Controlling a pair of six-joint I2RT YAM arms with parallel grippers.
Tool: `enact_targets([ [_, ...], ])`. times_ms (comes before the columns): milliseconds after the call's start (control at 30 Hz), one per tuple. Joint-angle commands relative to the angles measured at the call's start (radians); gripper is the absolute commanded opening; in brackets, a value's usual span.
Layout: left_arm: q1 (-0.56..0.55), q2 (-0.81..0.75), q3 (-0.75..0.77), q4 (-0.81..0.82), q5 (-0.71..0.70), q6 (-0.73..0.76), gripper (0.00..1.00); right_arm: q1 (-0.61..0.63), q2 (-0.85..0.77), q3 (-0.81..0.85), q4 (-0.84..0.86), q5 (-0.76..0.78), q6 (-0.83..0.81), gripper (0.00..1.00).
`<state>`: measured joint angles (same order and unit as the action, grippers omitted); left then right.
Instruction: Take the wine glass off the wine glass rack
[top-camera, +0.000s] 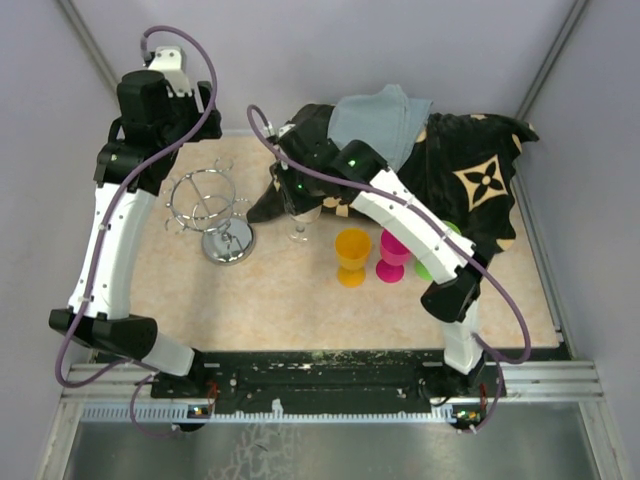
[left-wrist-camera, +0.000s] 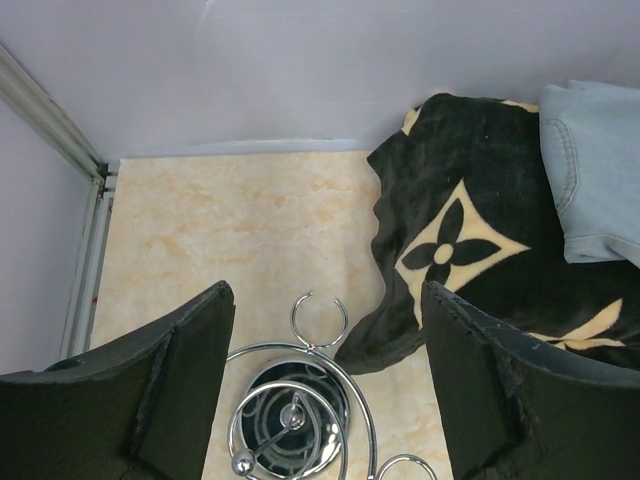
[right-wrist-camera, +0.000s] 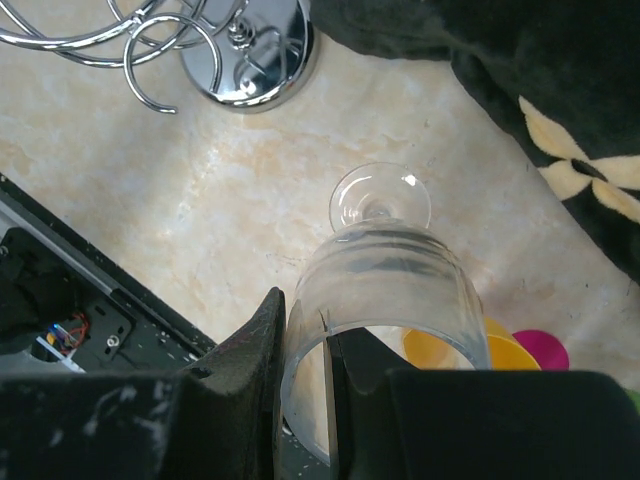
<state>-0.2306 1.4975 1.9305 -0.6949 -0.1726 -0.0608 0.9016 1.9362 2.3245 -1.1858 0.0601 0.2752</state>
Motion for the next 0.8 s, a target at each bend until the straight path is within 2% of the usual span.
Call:
enact_targets([
  [0, 0.010, -0.027, -0.011, 0.013, -0.011, -0.002, 0.80, 0.019, 0.001, -0.009, 0.019, 0.054, 0.037, 0.00],
  [433, 0.012, -0.012, 0.013, 0.013, 0.000, 0.001, 0.80, 0.059, 0.008, -0.306, 0.166, 0.066, 0.127, 0.00],
  [767, 0.014, -0.002, 0.019, 0.011, 0.017, 0.006, 0.79, 0.060, -0.018, -0.465, 0.255, 0.066, 0.165, 0.00],
])
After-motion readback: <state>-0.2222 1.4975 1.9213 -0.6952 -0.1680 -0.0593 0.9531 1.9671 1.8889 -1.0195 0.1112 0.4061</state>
